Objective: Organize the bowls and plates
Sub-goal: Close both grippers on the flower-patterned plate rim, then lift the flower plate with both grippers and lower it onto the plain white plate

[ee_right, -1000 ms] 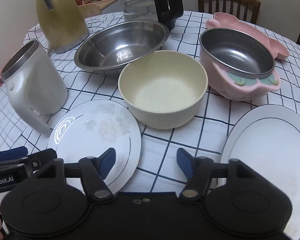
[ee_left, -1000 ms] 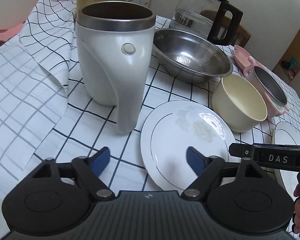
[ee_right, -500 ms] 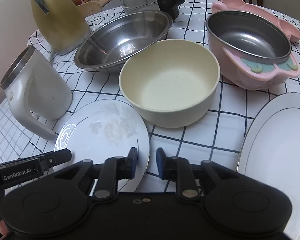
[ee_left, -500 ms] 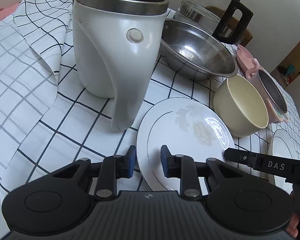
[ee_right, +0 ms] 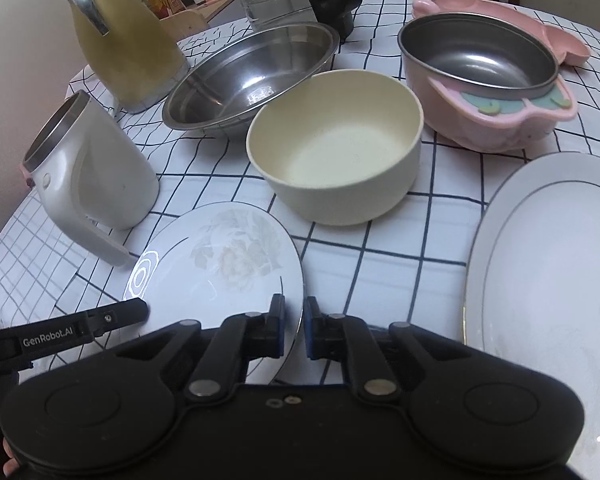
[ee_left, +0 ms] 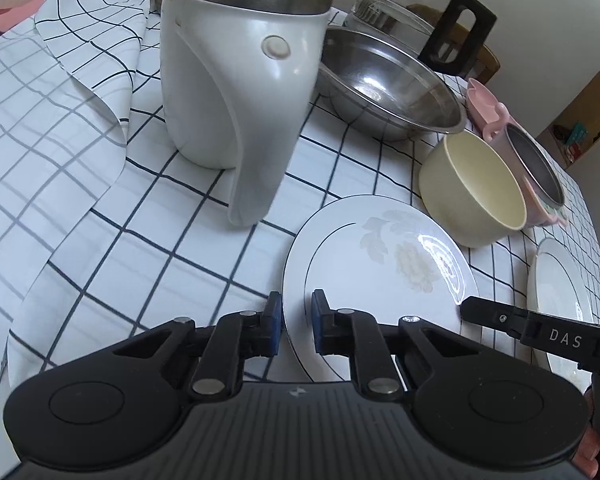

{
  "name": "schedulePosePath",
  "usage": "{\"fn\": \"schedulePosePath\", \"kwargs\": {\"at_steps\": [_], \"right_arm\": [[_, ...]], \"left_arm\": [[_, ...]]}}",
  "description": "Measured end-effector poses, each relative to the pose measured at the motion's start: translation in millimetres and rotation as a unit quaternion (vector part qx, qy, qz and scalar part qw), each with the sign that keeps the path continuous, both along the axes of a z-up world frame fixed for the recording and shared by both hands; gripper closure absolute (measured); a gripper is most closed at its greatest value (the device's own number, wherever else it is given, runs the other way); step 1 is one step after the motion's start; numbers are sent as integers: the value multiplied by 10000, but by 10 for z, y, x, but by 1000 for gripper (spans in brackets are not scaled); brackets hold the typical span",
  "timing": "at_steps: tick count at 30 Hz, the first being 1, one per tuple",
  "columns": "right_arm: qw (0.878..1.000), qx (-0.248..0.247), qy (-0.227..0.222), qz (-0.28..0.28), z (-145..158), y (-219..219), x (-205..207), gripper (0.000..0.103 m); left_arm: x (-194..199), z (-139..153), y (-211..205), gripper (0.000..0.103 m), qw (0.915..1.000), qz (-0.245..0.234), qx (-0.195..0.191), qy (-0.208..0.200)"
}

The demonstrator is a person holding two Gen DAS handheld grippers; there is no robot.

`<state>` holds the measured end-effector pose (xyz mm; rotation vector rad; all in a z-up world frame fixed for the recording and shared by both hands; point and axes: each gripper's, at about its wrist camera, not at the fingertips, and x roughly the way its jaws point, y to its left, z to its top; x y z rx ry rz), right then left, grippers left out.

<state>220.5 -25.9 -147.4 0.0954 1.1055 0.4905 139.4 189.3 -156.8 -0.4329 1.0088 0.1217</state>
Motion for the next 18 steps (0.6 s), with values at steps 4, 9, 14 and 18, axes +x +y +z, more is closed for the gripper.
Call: {"fn": "schedulePosePath", "kwargs": {"at_steps": [4,9,14,18], "right_arm": [[10000,-35,-65,-21,65,-81,-126,93],[9997,80,-181,-152,217,-271,-277,93],[9995,89,-149,-261,237,-390,-303,93],[9998,-37,-51,-212,124,-308,-252,93]], "left_arm": [[-86,92,-75,89,9999,-100,28,-45],[-139,263,-215,89,9994,-280,115,-184],[-108,238,-332,89,9986,-390,328,-148],[-90,148,-307,89,9986,-327,415,-33]]}}
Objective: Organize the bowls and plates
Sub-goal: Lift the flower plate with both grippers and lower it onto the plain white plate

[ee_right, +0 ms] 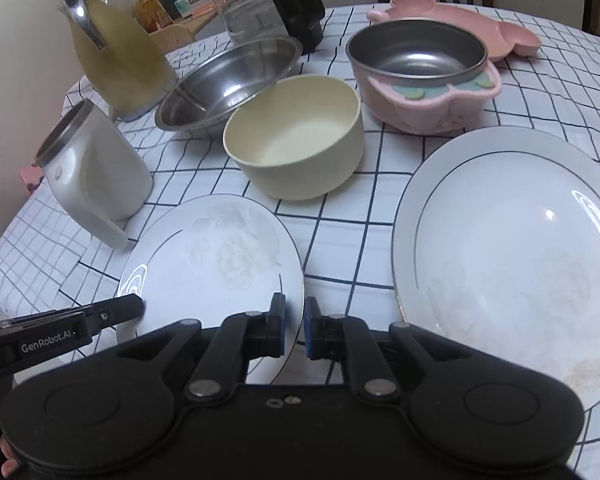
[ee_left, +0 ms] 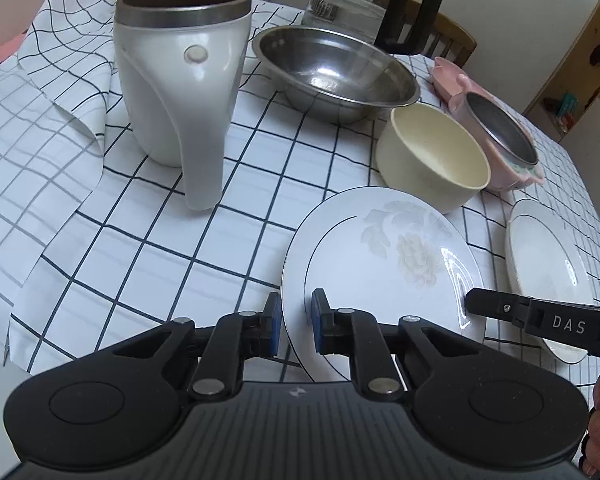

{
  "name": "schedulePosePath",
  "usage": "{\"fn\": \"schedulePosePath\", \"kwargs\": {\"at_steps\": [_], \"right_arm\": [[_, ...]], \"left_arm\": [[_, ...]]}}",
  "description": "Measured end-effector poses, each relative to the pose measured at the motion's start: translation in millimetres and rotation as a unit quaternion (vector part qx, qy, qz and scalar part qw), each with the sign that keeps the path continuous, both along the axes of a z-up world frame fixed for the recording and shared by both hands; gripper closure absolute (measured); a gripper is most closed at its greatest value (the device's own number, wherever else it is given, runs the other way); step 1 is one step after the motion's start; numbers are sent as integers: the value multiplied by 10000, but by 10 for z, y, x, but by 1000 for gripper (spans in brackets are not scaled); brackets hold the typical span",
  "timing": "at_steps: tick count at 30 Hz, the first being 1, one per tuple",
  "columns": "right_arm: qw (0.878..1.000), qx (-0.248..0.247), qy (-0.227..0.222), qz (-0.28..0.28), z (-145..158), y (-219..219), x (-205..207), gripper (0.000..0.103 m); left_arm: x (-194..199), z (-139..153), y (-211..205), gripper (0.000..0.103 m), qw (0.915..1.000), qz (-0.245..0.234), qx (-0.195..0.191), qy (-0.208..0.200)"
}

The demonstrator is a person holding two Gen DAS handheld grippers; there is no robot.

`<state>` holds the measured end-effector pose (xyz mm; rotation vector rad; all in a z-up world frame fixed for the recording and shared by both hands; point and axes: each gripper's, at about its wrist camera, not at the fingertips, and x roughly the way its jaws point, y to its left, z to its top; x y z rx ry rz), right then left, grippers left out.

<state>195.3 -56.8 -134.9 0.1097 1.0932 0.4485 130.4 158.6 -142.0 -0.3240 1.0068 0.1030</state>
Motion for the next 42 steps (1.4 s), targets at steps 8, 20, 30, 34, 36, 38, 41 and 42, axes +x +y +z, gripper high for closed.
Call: {"fn": "schedulePosePath", "kwargs": {"at_steps": [8,20,30,34,36,38,41,42], "right_arm": [[10000,14,-1,51,-6,-29,-63,93],[9978,170,-259,-591,416,-744,-92,93],[9944,71,-218,-1030,426,-1716,98,93],[9943,64,-60,-1066,288,-1983,218,93],[9946,40,24,-1039,208,-2045,271,93],[9953,11,100,-965,130,-2087,344,93],[9960,37,231,-857,39,-2137,421,93],[9964,27,257,-811,21,-2136,446,93]], "left_arm": [[-41,50,-49,89,10000,-46,-2,-4],[262,416,-790,89,9965,-743,-155,-363],[694,330,-1786,89,9931,-1127,-34,-324],[807,199,-2009,89,9938,-1094,37,-181],[853,150,-2083,89,9942,-1066,112,-118],[904,113,-2127,89,9947,-1015,171,-54],[941,77,-2149,89,9955,-920,241,24],[946,67,-2150,89,9957,-890,256,45]]}}
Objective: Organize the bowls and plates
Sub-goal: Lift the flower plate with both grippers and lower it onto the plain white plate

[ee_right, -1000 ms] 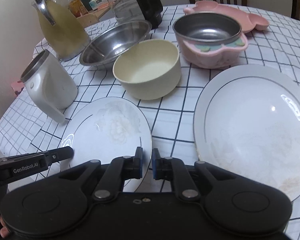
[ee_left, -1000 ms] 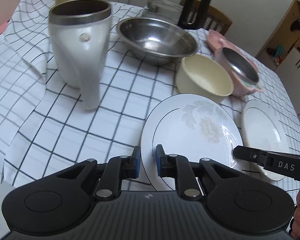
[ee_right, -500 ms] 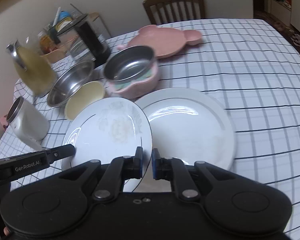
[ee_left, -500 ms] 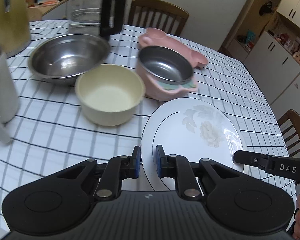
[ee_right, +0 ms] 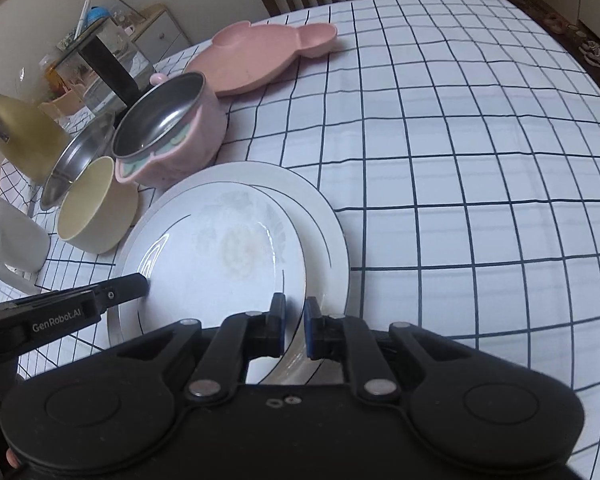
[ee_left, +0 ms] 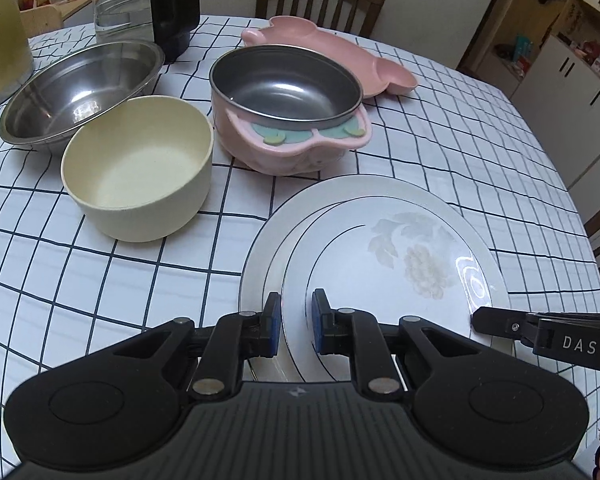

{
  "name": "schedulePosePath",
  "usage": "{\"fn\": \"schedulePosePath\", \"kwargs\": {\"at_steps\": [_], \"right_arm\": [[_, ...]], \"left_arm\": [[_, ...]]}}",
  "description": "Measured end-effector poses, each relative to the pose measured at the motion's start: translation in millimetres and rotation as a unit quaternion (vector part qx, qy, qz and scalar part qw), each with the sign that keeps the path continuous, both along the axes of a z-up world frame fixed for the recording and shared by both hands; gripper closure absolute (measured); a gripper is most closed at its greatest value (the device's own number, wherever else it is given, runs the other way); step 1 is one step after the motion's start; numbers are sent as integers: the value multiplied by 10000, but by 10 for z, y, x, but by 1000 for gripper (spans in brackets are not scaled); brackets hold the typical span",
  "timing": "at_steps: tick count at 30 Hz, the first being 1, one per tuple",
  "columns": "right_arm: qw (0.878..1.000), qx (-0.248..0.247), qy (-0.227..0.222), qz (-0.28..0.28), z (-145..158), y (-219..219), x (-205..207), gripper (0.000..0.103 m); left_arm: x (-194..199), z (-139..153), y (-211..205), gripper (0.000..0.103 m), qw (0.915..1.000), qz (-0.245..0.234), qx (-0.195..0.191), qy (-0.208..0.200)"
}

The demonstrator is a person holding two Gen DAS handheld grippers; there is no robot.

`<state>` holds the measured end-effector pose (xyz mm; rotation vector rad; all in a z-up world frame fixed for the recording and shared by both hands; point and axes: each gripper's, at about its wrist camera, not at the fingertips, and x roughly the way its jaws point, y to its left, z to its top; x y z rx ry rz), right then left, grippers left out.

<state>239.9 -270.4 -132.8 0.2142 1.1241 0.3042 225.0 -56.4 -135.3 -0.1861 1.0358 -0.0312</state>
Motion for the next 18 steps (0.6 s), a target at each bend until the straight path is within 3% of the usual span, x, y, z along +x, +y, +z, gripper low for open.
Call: {"fn": "schedulePosePath", "kwargs": {"at_steps": [18], "right_arm": [[9993,-176,120,322,-37,42,159,89]], "left_arm": [[104,-11,-106,88,9988,-24,354,342]]}}
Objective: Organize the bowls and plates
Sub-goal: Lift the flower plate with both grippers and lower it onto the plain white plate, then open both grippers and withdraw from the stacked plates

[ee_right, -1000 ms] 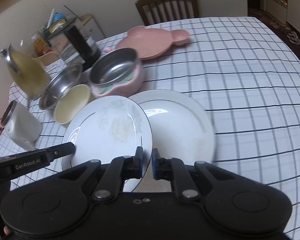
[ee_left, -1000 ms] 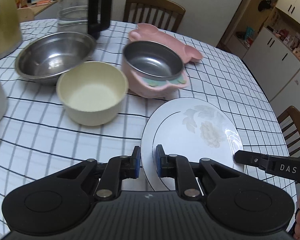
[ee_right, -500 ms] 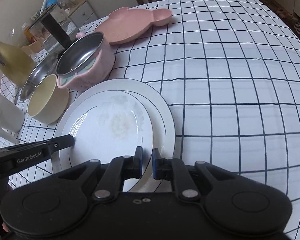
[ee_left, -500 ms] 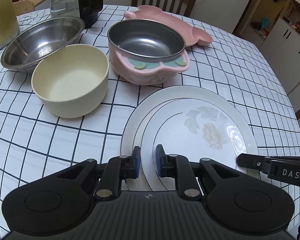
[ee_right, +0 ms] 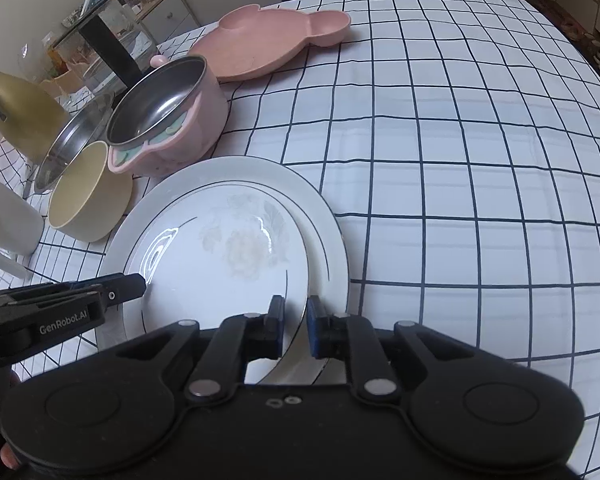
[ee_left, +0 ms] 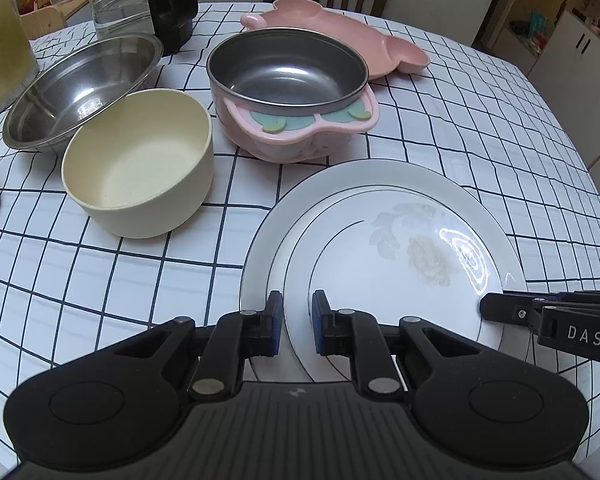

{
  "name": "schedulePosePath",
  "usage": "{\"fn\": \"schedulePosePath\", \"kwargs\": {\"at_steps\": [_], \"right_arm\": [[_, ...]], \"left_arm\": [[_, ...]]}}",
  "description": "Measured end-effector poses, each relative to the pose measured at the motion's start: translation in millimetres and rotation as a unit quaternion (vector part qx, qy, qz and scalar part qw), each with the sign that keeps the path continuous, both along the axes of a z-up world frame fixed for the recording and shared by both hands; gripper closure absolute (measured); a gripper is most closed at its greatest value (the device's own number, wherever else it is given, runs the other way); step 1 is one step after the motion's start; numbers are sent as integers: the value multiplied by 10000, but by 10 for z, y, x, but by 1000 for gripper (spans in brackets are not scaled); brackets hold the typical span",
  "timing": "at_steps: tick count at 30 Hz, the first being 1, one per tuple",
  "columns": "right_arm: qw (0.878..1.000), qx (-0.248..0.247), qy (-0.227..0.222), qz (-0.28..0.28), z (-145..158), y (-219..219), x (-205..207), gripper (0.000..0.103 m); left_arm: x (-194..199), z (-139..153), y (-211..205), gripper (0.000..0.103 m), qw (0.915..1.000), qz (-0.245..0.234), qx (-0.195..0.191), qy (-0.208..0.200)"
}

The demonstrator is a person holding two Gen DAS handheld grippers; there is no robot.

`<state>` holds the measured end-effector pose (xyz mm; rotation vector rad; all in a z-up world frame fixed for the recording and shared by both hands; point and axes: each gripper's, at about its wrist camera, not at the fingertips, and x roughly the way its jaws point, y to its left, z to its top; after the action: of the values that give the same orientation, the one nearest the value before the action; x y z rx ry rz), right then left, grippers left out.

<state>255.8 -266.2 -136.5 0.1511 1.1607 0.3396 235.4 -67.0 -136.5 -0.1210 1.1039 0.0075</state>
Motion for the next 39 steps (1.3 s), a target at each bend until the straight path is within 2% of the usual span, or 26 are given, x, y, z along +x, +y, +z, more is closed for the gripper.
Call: {"fn": "schedulePosePath", "kwargs": {"at_steps": [8,11,12,13,15,16,17,18,21,24,26,27,31,32,33,35,39], "right_arm": [[9998,-57,-113,155,97,-33,0,80],[9996,-27,-220,176,197,-80,-21,70],[9995,-31,-271,185,229,-99,-29,63],[9992,-64,-334,204,261,-118,-31,58],[9985,-169,-462,254,302,-167,-22,58],[9983,-199,-486,258,303,-190,-14,57],[9983,-226,-479,252,287,-217,7,57],[9984,-225,-447,249,267,-237,24,57],[9986,-318,-375,216,176,-268,70,59],[9995,-214,-192,127,68,-303,103,62],[9997,-209,-107,90,16,-306,107,68],[9998,-173,-61,90,-6,-303,104,73],[9999,-120,-43,110,-31,-274,96,82],[9999,-62,-24,115,-33,-274,98,85],[9999,9,-3,123,-34,-274,100,93],[9999,6,-15,138,-26,-261,103,94],[9998,-33,-97,184,-26,-255,76,94]], "left_arm": [[-78,112,110,88,9999,-35,-161,-51],[-144,213,166,88,9995,6,-259,-166],[-177,256,186,87,9994,6,-262,-242],[-207,292,208,84,9992,6,-255,-323],[-259,342,264,65,9987,80,-207,-461],[-270,347,304,41,9984,149,-175,-519],[-279,343,329,33,9980,198,-138,-586],[-273,331,347,33,9976,240,-74,-640],[-195,212,408,33,9985,308,-42,-443],[-153,74,482,43,9985,414,-277,-230],[-144,3,509,59,9980,490,-389,-101],[-152,-34,521,63,9975,525,-461,-48],[-163,-95,544,73,9954,533,-802,24],[-165,-109,542,79,9949,530,-860,48],[-170,-114,544,83,9941,531,-946,49],[-171,-104,516,94,9935,504,-1025,32],[-200,-47,445,95,9956,412,-841,-2]]}}
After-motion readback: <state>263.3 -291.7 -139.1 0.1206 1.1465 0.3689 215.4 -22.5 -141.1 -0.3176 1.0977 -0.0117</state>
